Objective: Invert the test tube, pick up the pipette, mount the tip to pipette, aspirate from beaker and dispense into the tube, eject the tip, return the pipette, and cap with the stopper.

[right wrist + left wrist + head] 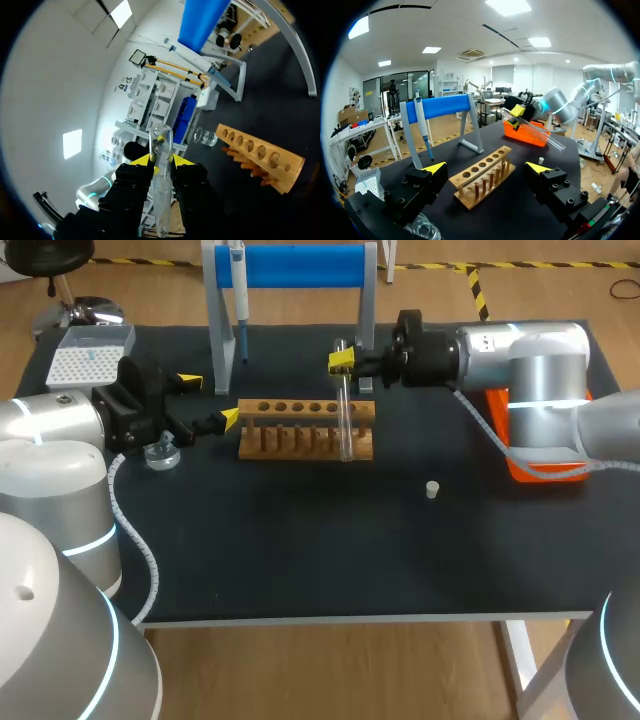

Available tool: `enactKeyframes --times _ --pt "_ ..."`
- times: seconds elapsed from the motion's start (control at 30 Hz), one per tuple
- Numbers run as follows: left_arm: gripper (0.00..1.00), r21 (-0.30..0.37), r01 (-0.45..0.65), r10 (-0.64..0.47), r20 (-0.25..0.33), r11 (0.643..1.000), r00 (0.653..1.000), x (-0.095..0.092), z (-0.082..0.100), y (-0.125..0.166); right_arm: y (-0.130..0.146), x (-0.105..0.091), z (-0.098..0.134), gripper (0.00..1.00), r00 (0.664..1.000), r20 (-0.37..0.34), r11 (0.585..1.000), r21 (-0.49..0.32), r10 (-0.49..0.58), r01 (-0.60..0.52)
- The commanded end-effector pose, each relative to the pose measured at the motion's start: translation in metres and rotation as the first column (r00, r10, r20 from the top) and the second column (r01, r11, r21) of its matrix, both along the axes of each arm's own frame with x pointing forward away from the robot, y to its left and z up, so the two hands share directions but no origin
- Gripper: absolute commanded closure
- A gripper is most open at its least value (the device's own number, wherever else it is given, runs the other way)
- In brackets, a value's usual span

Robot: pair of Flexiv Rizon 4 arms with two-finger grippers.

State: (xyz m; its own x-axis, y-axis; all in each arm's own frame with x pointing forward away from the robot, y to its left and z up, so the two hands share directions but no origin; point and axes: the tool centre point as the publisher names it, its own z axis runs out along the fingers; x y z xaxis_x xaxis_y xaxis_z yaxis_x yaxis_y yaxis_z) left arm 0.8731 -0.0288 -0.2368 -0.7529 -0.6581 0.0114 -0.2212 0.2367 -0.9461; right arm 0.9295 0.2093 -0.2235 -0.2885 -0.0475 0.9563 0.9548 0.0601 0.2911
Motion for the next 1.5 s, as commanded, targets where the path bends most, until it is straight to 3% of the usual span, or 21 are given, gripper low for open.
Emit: enactKeyframes --times 0.03,0.13,0.7,1.5 --pt "0.00 -0.002 -0.006 0.006 0.005 1.000 1.000 -0.0005 -0.0018 -0.0017 -0.0017 0.0049 0.0053 1.00 0.936 -0.350 0.999 -0.029 0.026 -0.039" --pt "0.00 -0.002 -0.006 0.006 0.005 1.000 1.000 -0.0005 -0.0018 -0.0017 -0.0020 0.0031 0.0042 1.00 0.918 -0.397 0.999 -0.035 0.015 -0.031" --pt "0.00 -0.002 -0.006 0.006 0.005 1.000 1.000 -0.0005 -0.0018 -0.0017 -0.0039 -0.0003 0.0069 1.00 0.943 -0.332 0.999 -0.039 0.003 -0.018" --pt "0.00 -0.002 -0.006 0.006 0.005 1.000 1.000 -0.0005 -0.0018 -0.0017 -0.0052 -0.0035 0.0107 1.00 0.951 -0.307 0.998 -0.042 0.035 -0.050"
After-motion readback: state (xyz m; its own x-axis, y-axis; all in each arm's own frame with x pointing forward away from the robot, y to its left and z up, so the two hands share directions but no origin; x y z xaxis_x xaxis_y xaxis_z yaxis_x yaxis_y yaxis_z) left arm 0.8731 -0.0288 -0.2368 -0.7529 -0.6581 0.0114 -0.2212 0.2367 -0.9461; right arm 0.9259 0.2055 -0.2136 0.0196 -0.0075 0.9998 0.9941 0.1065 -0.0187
